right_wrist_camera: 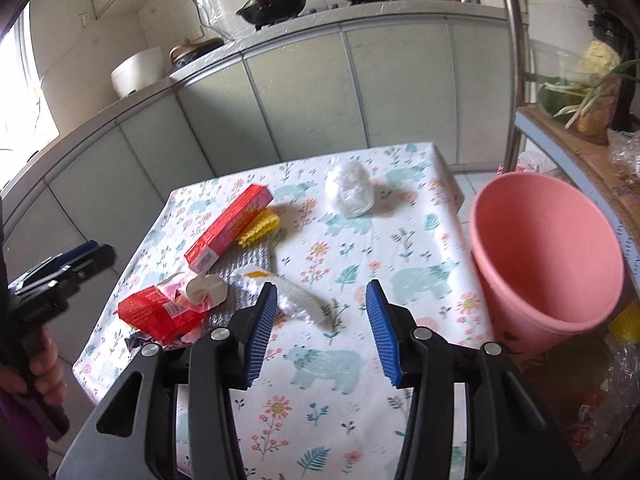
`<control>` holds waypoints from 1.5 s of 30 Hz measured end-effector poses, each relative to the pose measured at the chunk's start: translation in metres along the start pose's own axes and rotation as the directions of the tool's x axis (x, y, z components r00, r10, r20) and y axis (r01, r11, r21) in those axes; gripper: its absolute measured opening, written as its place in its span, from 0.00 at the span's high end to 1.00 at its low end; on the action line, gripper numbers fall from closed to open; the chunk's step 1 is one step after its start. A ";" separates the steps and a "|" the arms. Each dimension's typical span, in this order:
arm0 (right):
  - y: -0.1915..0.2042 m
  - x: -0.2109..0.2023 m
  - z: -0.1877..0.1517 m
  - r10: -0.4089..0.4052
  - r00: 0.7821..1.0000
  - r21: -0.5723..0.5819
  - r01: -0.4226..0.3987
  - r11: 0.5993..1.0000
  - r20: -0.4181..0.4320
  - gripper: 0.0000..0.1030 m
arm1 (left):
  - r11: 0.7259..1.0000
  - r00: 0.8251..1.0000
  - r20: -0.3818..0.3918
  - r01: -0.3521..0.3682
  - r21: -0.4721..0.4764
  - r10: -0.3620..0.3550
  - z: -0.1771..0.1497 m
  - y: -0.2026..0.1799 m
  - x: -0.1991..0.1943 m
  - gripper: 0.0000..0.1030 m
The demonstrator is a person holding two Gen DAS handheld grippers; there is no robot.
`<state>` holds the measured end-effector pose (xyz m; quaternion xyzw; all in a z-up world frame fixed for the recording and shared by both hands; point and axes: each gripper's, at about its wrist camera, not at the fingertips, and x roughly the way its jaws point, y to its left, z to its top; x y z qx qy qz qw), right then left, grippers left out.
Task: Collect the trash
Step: 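Move both tools back from the bucket to the table, then close the left tool on the red snack bag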
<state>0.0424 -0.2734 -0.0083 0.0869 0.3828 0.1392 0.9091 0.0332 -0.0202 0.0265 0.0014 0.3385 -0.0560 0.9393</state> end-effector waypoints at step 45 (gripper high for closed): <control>0.048 0.076 -0.005 -0.039 0.990 -0.271 0.001 0.963 -0.135 0.54 | 0.992 0.994 -0.104 0.019 -0.121 -0.032 -0.056 0.075 0.026 0.98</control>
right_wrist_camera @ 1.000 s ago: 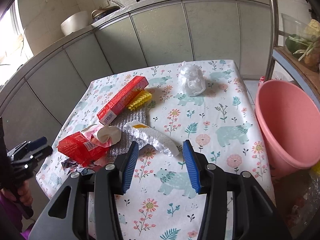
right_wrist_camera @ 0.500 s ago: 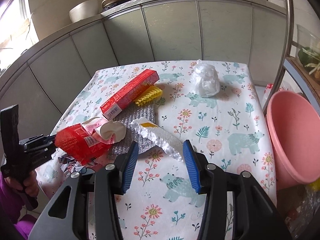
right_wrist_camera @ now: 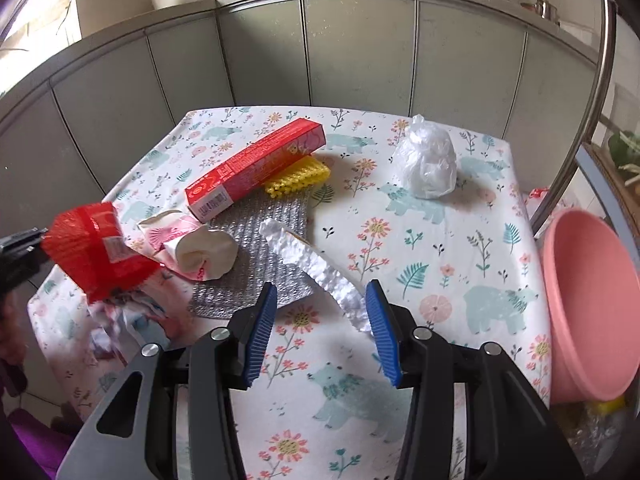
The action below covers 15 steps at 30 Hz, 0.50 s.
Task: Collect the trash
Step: 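Close the left tool on the red snack bag, then close the right tool on the white foam strip while the left tool holds the red bag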
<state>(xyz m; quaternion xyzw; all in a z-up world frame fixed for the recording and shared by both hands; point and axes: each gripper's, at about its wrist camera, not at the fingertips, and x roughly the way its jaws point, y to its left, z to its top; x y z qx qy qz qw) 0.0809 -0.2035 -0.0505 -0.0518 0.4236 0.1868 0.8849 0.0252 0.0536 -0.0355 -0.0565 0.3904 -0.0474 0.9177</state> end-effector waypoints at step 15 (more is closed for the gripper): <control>-0.031 0.021 0.005 -0.018 0.999 0.032 0.020 0.999 -0.046 0.54 | 1.000 0.999 0.036 -0.008 0.004 0.008 0.005 -0.004 -0.021 0.98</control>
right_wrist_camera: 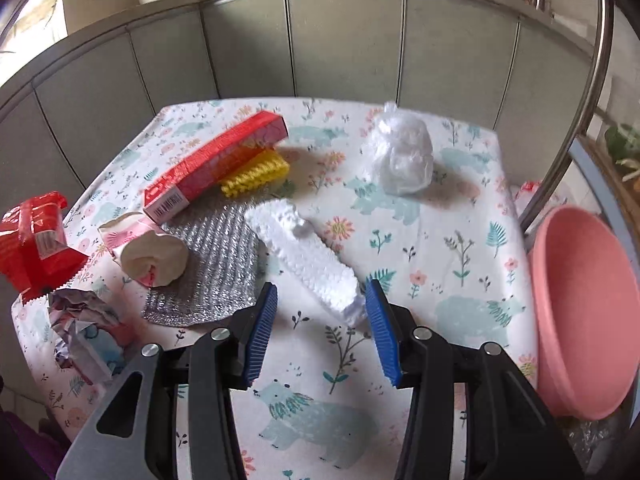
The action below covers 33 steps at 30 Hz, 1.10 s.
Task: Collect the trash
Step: 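Close the right tool on the white foam strip while the left tool holds the red bag, then carry the red bag and foam strip with both tools over the pink bucket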
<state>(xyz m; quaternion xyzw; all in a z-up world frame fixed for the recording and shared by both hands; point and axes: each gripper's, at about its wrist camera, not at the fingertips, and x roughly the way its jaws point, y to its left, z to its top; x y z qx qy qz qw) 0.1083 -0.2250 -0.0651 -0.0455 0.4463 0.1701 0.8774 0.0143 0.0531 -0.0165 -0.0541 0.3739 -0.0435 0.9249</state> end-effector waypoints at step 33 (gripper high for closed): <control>-0.003 -0.081 -0.012 0.049 0.981 0.059 -0.061 0.996 0.185 0.70 | 0.998 0.998 0.067 -0.005 0.066 0.001 0.040 -0.060 -0.008 0.98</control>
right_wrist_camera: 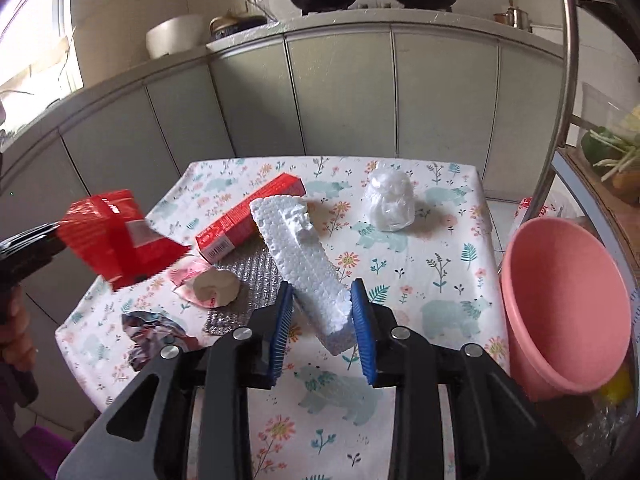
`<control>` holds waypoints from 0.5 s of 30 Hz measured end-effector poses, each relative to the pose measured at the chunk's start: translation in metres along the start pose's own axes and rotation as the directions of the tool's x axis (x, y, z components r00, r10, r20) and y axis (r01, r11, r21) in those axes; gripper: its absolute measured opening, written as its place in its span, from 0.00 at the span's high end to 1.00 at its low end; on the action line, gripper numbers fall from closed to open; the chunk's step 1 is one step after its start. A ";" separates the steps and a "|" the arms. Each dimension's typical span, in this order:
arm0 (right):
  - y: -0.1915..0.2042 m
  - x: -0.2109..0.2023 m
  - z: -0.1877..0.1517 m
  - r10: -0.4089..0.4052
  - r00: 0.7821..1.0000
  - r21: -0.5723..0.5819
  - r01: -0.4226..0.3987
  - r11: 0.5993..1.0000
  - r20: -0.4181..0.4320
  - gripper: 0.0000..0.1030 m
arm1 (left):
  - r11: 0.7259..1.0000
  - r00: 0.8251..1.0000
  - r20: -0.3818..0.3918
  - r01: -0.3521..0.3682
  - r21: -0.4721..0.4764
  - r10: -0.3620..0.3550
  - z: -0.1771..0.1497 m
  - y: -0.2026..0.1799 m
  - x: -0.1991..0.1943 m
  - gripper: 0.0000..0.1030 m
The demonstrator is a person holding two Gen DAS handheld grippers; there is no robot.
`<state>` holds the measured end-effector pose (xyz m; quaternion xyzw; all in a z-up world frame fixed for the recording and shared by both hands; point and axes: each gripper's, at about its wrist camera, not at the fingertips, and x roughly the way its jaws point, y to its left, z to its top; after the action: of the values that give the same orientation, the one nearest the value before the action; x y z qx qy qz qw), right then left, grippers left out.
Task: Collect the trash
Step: 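Carry the red bag and foam strip with both tools over the pink bucket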
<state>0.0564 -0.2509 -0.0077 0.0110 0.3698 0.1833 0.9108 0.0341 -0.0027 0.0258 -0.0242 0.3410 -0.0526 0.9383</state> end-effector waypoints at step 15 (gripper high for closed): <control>-0.065 -0.050 -0.008 -0.089 0.992 0.183 0.071 0.981 0.094 0.70 | 0.990 0.996 0.030 0.075 0.121 -0.080 0.040 -0.093 0.022 0.98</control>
<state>0.0390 -0.3298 0.0101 0.0875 0.3380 0.1118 0.9304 0.0688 -0.0975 0.0499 0.0179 0.3198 -0.1088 0.9411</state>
